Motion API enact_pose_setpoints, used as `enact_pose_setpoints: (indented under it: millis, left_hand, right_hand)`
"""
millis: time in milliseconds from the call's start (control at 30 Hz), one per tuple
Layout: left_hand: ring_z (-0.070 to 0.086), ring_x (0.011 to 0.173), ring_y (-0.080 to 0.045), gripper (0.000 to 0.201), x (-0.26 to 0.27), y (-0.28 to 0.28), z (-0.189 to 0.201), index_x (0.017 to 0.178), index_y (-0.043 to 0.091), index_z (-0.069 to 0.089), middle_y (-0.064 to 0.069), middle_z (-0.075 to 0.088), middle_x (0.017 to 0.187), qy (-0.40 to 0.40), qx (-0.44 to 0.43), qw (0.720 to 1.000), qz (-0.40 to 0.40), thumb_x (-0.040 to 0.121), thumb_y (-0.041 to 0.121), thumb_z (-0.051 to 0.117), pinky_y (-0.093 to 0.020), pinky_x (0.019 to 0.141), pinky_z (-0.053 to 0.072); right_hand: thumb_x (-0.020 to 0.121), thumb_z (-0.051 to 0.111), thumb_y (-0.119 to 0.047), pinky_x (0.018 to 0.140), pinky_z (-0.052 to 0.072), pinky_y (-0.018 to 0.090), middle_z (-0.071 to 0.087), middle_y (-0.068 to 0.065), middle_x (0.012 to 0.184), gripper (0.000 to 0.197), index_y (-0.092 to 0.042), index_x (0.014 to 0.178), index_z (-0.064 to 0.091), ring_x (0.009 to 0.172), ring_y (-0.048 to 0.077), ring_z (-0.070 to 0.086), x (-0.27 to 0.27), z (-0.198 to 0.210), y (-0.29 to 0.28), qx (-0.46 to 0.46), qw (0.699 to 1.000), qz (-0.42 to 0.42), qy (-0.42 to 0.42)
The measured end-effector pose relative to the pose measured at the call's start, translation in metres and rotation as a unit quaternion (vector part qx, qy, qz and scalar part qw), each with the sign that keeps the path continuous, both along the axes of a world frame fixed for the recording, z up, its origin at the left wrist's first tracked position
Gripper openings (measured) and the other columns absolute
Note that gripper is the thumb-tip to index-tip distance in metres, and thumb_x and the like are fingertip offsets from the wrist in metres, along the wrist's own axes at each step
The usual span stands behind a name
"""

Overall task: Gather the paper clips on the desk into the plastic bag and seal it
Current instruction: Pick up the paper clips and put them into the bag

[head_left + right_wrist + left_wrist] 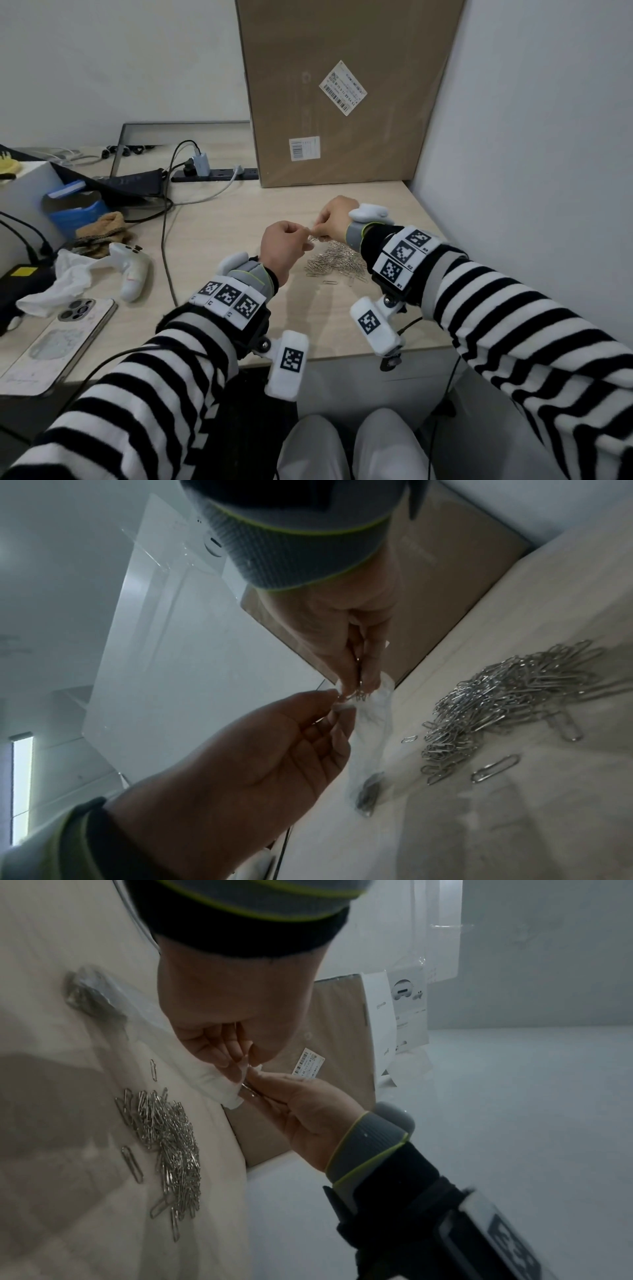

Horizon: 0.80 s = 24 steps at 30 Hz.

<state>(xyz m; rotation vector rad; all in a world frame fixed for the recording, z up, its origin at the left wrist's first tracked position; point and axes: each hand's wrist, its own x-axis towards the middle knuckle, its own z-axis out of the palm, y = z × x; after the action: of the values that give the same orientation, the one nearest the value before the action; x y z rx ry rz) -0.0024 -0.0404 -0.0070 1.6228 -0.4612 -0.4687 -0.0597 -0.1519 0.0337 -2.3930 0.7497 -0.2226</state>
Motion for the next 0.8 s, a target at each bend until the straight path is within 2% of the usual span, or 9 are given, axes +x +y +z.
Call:
enact_pose_setpoints:
  millis: [133, 200, 300, 433, 500, 567, 667, 733, 800]
  left_hand:
    - [0.061, 0.059, -0.011, 0.011, 0.005, 0.004, 0.001, 0.080, 0.007, 0.054, -0.004, 0.056, 0.069, 0.015, -0.018, 1.000, 0.005, 0.090, 0.007, 0.053, -0.015, 0.046, 0.043]
    - [0.061, 0.056, -0.009, 0.016, 0.008, 0.005, 0.002, 0.075, 0.009, 0.052, -0.004, 0.054, 0.068, 0.016, -0.025, 1.000, 0.007, 0.090, 0.005, 0.053, -0.013, 0.042, 0.042]
    - [0.061, 0.059, -0.011, 0.017, 0.009, 0.006, 0.003, 0.073, 0.010, 0.051, -0.004, 0.053, 0.068, 0.013, -0.030, 0.999, 0.013, 0.090, 0.005, 0.053, -0.012, 0.042, 0.041]
    - [0.061, 0.050, -0.003, 0.019, 0.013, 0.008, 0.001, 0.072, 0.011, 0.051, -0.004, 0.054, 0.068, 0.005, -0.027, 0.999, 0.034, 0.089, 0.005, 0.051, -0.015, 0.047, 0.042]
    - [0.059, 0.043, 0.002, 0.018, 0.015, 0.010, -0.001, 0.073, 0.012, 0.051, -0.006, 0.056, 0.070, 0.004, -0.025, 0.999, 0.043, 0.090, 0.006, 0.051, -0.016, 0.050, 0.042]
    - [0.061, 0.048, -0.001, 0.018, 0.015, 0.012, -0.004, 0.074, 0.012, 0.051, -0.006, 0.056, 0.071, 0.006, -0.025, 0.999, 0.046, 0.090, 0.006, 0.050, -0.017, 0.052, 0.043]
    - [0.061, 0.054, -0.005, 0.018, 0.014, 0.013, -0.006, 0.074, 0.012, 0.051, -0.006, 0.056, 0.073, 0.010, -0.028, 0.999, 0.042, 0.091, 0.006, 0.050, -0.018, 0.054, 0.044]
    - [0.061, 0.050, -0.002, 0.018, 0.013, 0.014, -0.007, 0.074, 0.013, 0.051, -0.006, 0.056, 0.074, 0.006, -0.026, 0.999, 0.039, 0.090, 0.006, 0.050, -0.016, 0.051, 0.044]
    - [0.061, 0.055, -0.006, 0.017, 0.012, 0.015, -0.007, 0.074, 0.012, 0.051, -0.007, 0.057, 0.075, 0.003, -0.026, 0.999, 0.036, 0.090, 0.006, 0.050, -0.013, 0.046, 0.042]
  right_hand:
    - [0.085, 0.065, -0.031, 0.083, 0.057, 0.035, 0.073, 0.003, 0.076, 0.023, -0.016, 0.067, 0.069, 0.080, 0.020, 0.069, 0.007, -0.006, 0.003, 0.023, 0.999, 0.009, -0.028]
    - [0.089, 0.060, -0.028, 0.088, 0.056, 0.043, 0.075, 0.012, 0.089, 0.026, -0.010, 0.075, 0.072, 0.090, 0.027, 0.071, 0.008, -0.010, 0.007, 0.087, 0.994, -0.001, -0.071]
    - [0.093, 0.052, -0.027, 0.086, 0.057, 0.039, 0.075, 0.009, 0.096, 0.030, -0.007, 0.091, 0.074, 0.095, 0.023, 0.070, 0.003, -0.008, 0.010, 0.100, 0.988, 0.002, -0.118]
    - [0.090, 0.056, -0.031, 0.077, 0.051, 0.029, 0.073, -0.001, 0.086, 0.026, -0.011, 0.087, 0.072, 0.084, 0.018, 0.067, -0.013, -0.006, -0.001, 0.013, 0.988, -0.023, -0.151]
    - [0.088, 0.059, -0.035, 0.072, 0.047, 0.027, 0.068, -0.002, 0.084, 0.022, -0.015, 0.085, 0.067, 0.082, 0.019, 0.063, -0.022, -0.013, -0.014, -0.028, 0.994, -0.045, -0.099]
    - [0.084, 0.062, -0.044, 0.078, 0.047, 0.029, 0.066, 0.000, 0.098, 0.026, -0.020, 0.095, 0.064, 0.089, 0.021, 0.061, -0.032, -0.024, -0.025, -0.043, 0.998, -0.053, 0.007]
    - [0.076, 0.062, -0.062, 0.094, 0.046, 0.037, 0.058, 0.004, 0.125, 0.066, -0.020, 0.126, 0.051, 0.111, 0.026, 0.057, -0.041, -0.040, -0.034, -0.083, 0.979, -0.043, 0.183]
    - [0.072, 0.062, -0.067, 0.097, 0.045, 0.041, 0.053, 0.009, 0.131, 0.084, -0.016, 0.135, 0.041, 0.117, 0.030, 0.053, -0.042, -0.049, -0.032, -0.113, 0.959, -0.036, 0.258]
    - [0.068, 0.062, -0.069, 0.098, 0.044, 0.045, 0.048, 0.015, 0.134, 0.092, -0.014, 0.138, 0.036, 0.118, 0.034, 0.051, -0.039, -0.056, -0.029, -0.128, 0.946, -0.035, 0.296]
